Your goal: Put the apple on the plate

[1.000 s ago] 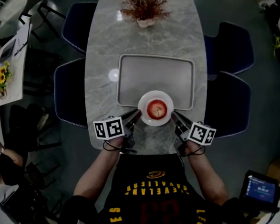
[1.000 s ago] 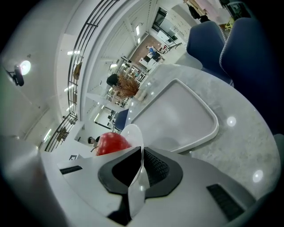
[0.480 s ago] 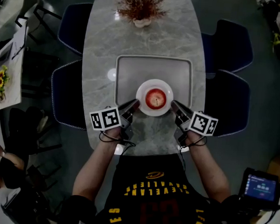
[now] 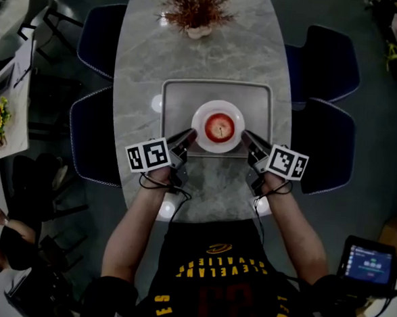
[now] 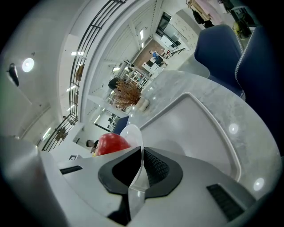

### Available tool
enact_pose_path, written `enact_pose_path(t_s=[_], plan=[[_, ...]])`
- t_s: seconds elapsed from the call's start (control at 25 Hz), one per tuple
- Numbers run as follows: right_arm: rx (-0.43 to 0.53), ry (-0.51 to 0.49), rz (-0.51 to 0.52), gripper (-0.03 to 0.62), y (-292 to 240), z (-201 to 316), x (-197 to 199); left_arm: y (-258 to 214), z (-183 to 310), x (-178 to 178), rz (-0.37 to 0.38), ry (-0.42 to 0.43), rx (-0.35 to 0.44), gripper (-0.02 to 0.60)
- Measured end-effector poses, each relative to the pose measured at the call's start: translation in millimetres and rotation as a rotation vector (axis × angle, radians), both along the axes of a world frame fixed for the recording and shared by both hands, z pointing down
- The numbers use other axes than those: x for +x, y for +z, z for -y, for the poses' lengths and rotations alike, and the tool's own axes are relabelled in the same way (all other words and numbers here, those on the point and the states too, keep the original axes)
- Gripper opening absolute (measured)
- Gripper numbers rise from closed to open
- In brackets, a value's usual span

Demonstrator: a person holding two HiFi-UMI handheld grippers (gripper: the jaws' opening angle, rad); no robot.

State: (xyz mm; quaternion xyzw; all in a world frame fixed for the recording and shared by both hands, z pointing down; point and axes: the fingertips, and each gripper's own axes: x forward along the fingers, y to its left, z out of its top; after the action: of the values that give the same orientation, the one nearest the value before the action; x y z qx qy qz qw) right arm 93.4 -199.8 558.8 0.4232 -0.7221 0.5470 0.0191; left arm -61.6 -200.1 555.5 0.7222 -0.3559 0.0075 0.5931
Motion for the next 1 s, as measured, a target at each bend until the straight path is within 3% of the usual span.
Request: enact_pose_path(t_s=[1.0], plan=[[-0.096, -0.024, -0.111, 0.028, 53, 13, -1, 57, 13, 0, 0.101, 0.052, -0.120, 0.028]])
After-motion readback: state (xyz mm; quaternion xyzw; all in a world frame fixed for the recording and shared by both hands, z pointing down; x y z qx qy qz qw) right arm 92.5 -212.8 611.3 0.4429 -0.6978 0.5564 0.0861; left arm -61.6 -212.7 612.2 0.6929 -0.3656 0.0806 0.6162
